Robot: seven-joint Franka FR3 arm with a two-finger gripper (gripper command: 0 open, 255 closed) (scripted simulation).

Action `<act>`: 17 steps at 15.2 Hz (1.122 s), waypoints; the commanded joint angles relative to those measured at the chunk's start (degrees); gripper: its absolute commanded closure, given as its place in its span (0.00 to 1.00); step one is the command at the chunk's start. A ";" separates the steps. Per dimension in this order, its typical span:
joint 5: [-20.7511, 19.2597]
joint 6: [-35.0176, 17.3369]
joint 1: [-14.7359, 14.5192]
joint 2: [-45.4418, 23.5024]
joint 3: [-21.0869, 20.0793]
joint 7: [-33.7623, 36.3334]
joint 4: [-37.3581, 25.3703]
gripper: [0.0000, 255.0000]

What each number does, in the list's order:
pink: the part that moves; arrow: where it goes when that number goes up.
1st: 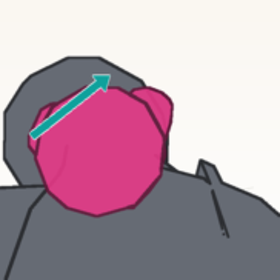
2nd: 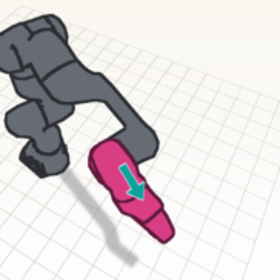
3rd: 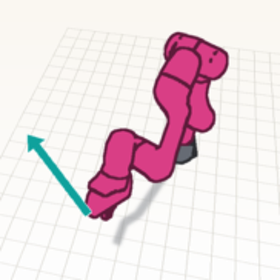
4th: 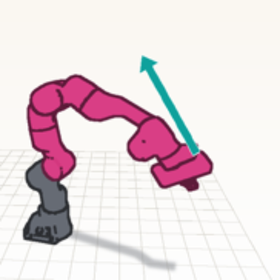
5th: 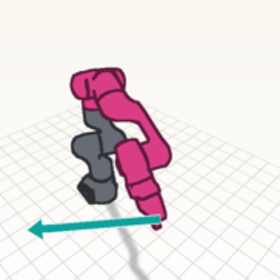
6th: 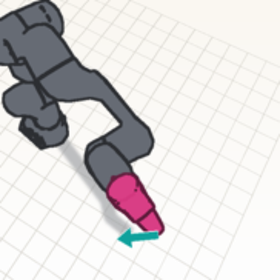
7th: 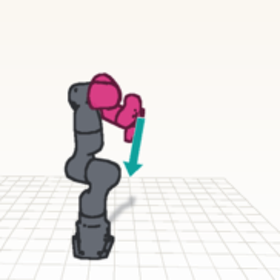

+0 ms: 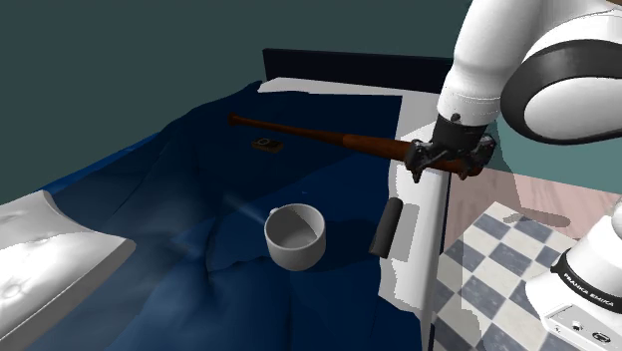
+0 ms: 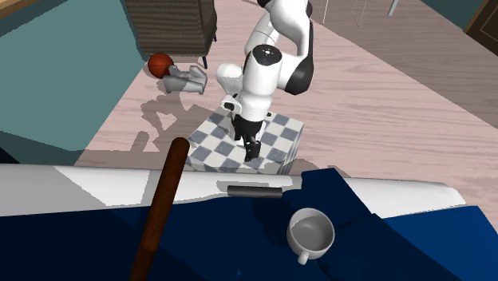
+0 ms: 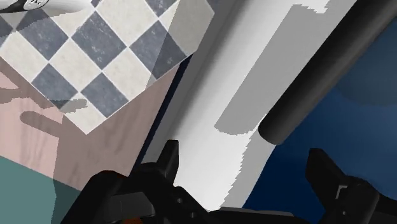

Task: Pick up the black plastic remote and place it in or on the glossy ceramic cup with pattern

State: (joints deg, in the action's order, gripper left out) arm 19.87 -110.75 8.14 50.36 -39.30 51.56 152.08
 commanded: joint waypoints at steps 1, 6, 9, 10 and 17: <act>1.74 -3.19 2.62 -2.98 -5.09 6.77 -0.38 0.00; 3.51 -9.85 12.80 -11.86 -19.85 23.76 -4.88 0.00; 2.71 -13.32 22.20 -17.04 -30.33 33.75 -8.64 0.00; 2.85 -14.19 22.80 -17.34 -31.12 33.72 -8.23 0.00; 2.82 -20.34 27.31 -20.24 -36.76 34.22 -5.81 0.00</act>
State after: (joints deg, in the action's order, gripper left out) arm 22.69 -130.32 34.87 30.48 -75.35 85.70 145.98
